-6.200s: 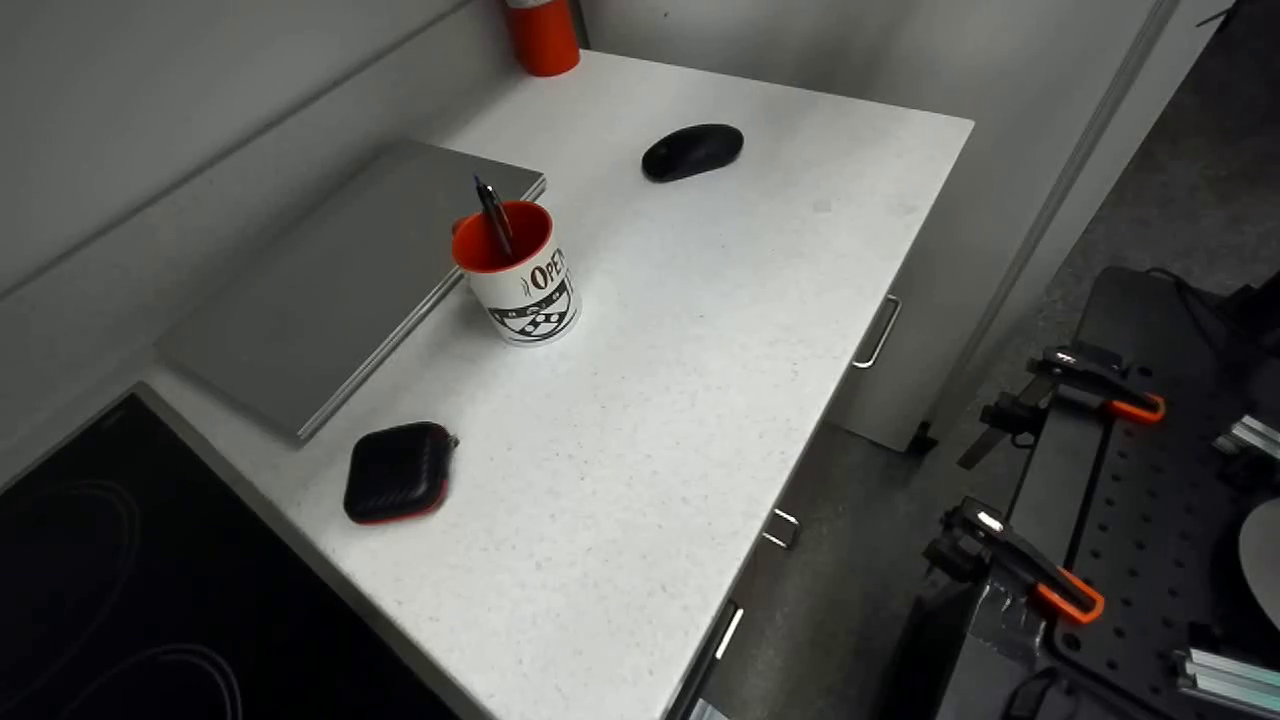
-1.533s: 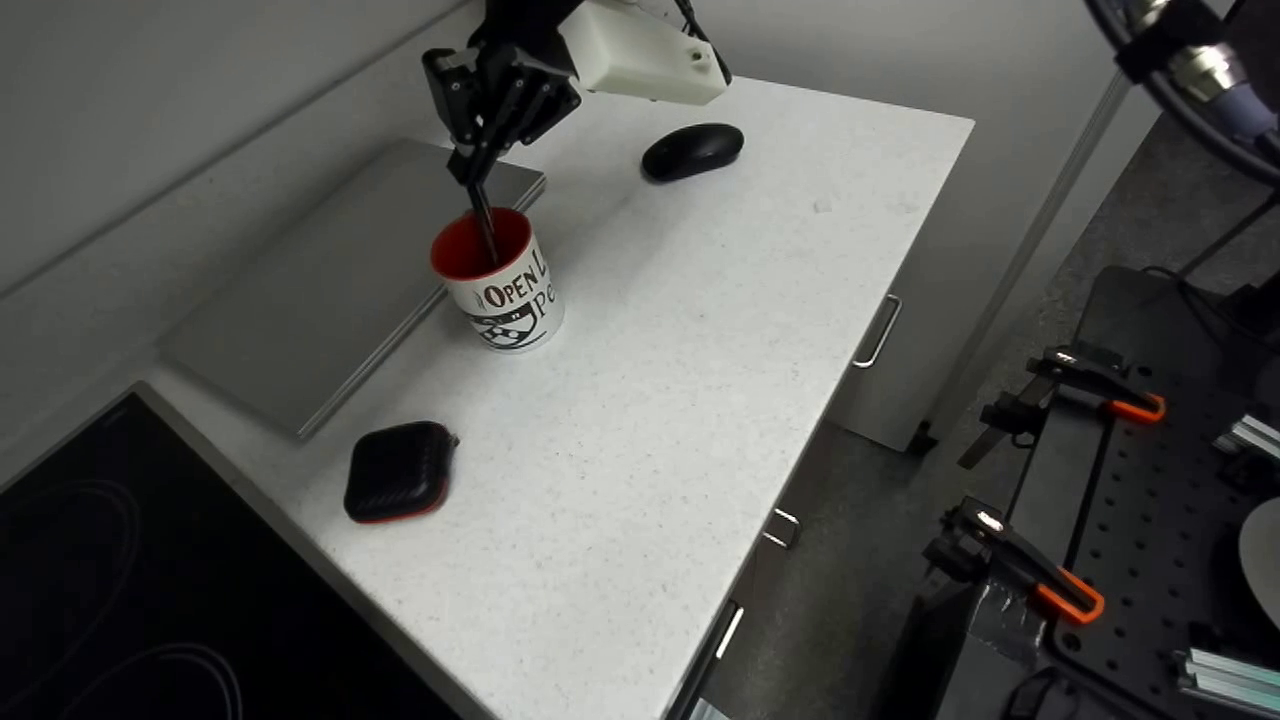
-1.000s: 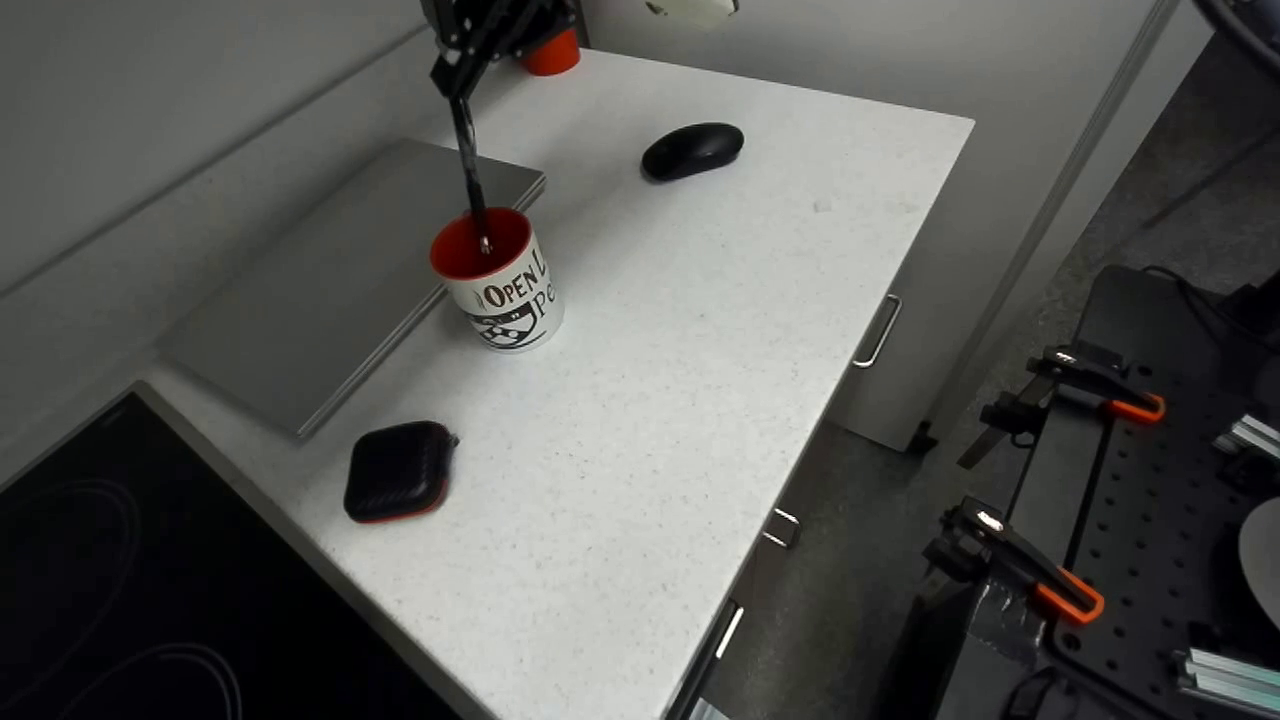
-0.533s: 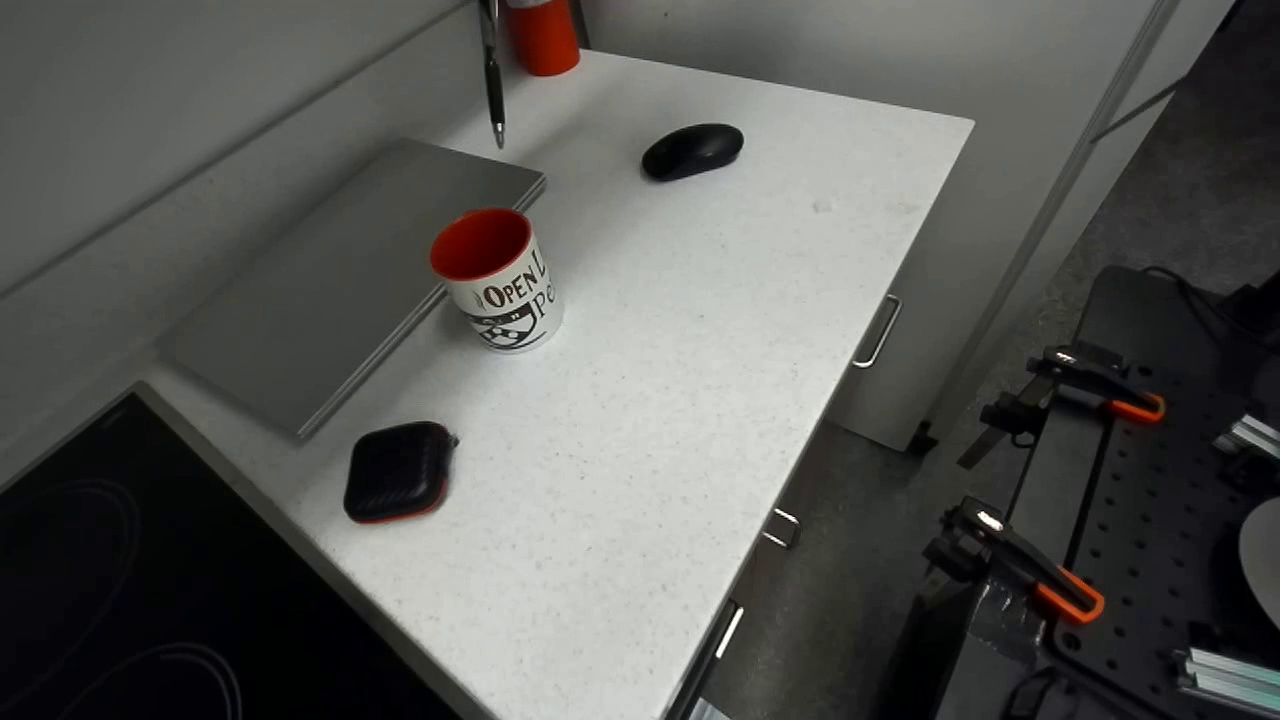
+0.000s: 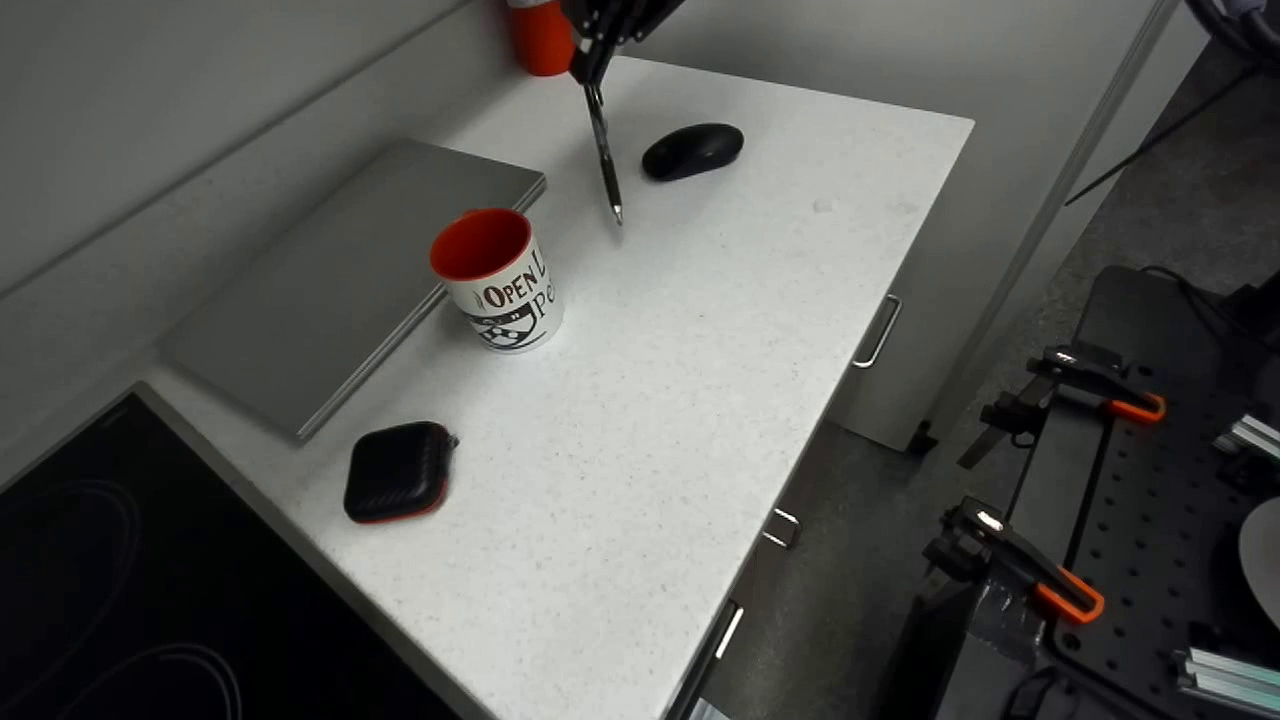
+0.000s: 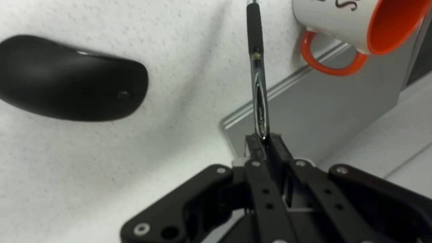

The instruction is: Take the pen from the mug cup and put it on the table

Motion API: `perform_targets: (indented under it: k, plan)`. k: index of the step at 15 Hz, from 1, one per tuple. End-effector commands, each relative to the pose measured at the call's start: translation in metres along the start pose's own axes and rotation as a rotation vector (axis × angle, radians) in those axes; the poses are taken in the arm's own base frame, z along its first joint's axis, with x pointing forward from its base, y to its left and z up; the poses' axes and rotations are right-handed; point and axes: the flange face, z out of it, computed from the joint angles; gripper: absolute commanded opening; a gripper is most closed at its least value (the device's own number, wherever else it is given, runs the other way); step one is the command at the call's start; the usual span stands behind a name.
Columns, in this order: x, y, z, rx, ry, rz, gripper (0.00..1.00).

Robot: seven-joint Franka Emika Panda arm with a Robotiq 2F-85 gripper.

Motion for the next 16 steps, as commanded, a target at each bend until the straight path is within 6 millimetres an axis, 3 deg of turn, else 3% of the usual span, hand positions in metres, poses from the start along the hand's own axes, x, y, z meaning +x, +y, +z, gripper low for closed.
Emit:
perform_targets:
  k: [1, 6, 15, 16]
  plan:
    - [0.002, 0.016, 0.019, -0.062, -0.16, 0.066, 0.03]
    - [0.013, 0.026, 0.04, -0.141, -0.197, 0.146, 0.03]
    - [0.022, 0.016, 0.075, -0.207, -0.179, 0.165, 0.03]
    - [0.023, 0.013, 0.074, -0.198, -0.174, 0.171, 0.35]
